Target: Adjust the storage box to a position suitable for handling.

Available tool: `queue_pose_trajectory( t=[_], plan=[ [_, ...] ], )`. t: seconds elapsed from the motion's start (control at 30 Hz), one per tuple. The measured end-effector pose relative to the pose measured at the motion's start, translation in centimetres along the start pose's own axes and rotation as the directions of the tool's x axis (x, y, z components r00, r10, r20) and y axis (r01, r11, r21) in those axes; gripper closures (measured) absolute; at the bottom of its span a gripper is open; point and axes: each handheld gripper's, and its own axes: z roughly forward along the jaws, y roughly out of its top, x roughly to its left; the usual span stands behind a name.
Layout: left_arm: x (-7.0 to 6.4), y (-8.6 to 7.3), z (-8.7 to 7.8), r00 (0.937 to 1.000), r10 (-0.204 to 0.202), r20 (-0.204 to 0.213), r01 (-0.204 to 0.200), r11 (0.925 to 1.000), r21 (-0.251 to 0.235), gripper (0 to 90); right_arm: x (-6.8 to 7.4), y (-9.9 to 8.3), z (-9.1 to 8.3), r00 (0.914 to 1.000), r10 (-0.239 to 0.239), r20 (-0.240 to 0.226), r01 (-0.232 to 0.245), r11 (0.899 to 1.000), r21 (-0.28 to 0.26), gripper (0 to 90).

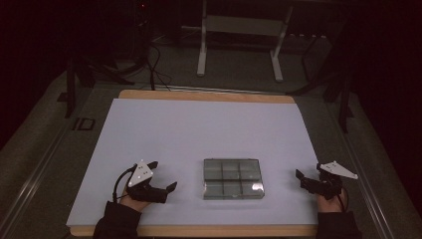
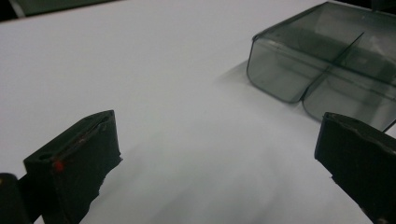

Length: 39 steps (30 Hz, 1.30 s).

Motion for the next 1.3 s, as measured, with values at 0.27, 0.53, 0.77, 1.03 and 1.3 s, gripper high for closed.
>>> queue_pose_trajectory(
  t=[0.27, 0.53, 0.77, 1.03, 1.3],
  plan=[
    [0.3, 0.0, 0.4, 0.9999, 0.001, 0.017, -0.002, 0.9965, 0.083, 1.2, 0.7, 0.3, 0.4, 0.9986, -0.044, -0.028, 0.045, 0.998, 0.037, 11.8],
    [-0.4, 0.9, 0.6, 0.9977, 0.043, 0.052, -0.048, 0.9936, 0.102, 1.2, 1.4, 1.1, 0.2, 0.9932, -0.068, -0.095, 0.072, 0.997, 0.033, 12.2],
    [-1.2, 1.7, 1.2, 0.9922, 0.079, 0.097, -0.090, 0.9888, 0.119, 1.3, 1.9, 1.7, 0.0, 0.9775, -0.097, -0.188, 0.104, 0.994, 0.029, 13.4],
    [-1.7, 2.2, 2.0, 0.9863, 0.084, 0.142, -0.105, 0.9833, 0.149, 1.3, 3.3, 2.5, 0.0, 0.9504, -0.149, -0.273, 0.160, 0.987, 0.018, 14.7],
    [-2.4, 2.6, 2.8, 0.9778, 0.097, 0.186, -0.130, 0.9752, 0.179, 2.0, 4.6, 2.7, 0.2, 0.9090, -0.215, -0.357, 0.238, 0.971, 0.020, 21.7]
  ],
)
